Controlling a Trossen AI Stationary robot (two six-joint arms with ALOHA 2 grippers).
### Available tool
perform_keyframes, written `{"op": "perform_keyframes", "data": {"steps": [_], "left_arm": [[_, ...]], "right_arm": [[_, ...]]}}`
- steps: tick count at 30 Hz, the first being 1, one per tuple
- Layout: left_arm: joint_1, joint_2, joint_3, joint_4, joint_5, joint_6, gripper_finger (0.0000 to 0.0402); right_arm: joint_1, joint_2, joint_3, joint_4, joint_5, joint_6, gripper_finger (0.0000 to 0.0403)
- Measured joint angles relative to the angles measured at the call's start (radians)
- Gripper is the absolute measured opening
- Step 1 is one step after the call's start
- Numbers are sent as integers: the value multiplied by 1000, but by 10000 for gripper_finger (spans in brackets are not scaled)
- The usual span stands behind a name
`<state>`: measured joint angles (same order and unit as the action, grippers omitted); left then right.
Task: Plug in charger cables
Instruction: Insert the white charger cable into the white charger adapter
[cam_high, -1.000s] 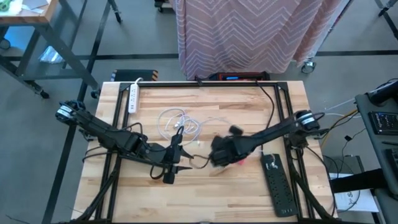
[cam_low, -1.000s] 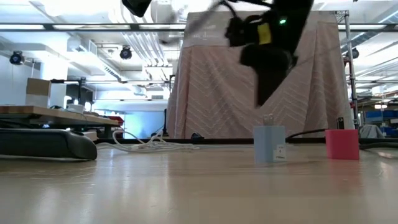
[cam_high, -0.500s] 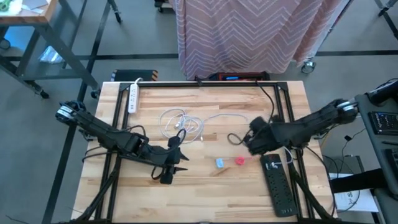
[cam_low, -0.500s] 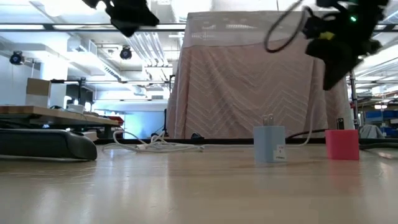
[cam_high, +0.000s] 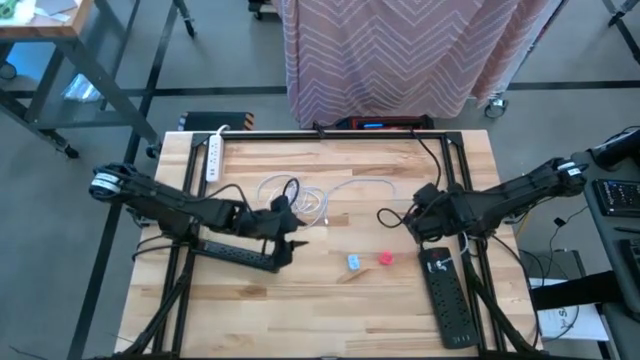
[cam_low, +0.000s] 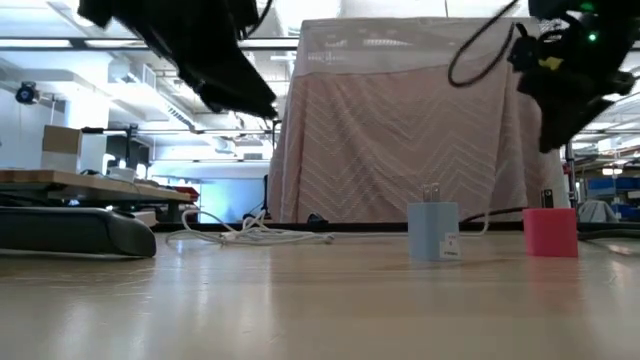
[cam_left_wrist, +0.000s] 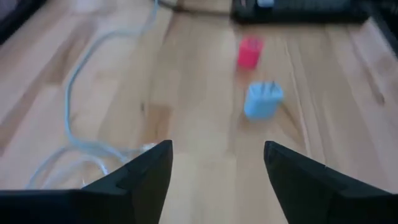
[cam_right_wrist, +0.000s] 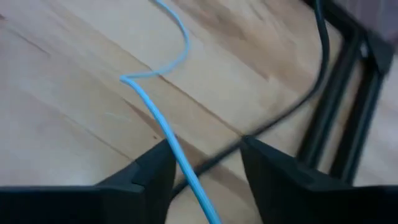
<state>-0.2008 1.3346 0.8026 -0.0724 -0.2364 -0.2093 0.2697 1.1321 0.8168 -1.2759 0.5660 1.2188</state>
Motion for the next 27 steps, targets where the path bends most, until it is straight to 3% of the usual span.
{"op": "perform_keyframes", "data": {"steps": [4, 8, 14, 18, 22, 27], "left_arm": [[67, 1, -78, 196, 45, 55, 249], [112, 3, -159, 357, 44, 61, 253], [136, 3, -227, 529, 38, 113, 249], [150, 3, -240, 526, 36, 92, 241], [172, -3, -240, 461, 37, 48, 235], [198, -17, -182, 147, 36, -52, 240]], "right_arm": [[-2, 1, 25, 118, 73, -138, 211], [-42, 9, 26, 426, 110, -405, 238], [-176, 91, 24, 947, 22, -886, 250], [-250, 214, 24, 1255, -210, -1107, 240], [-285, 387, 24, 1503, -429, -1224, 228], [-290, 581, 60, 1625, -470, -1250, 217]]}}
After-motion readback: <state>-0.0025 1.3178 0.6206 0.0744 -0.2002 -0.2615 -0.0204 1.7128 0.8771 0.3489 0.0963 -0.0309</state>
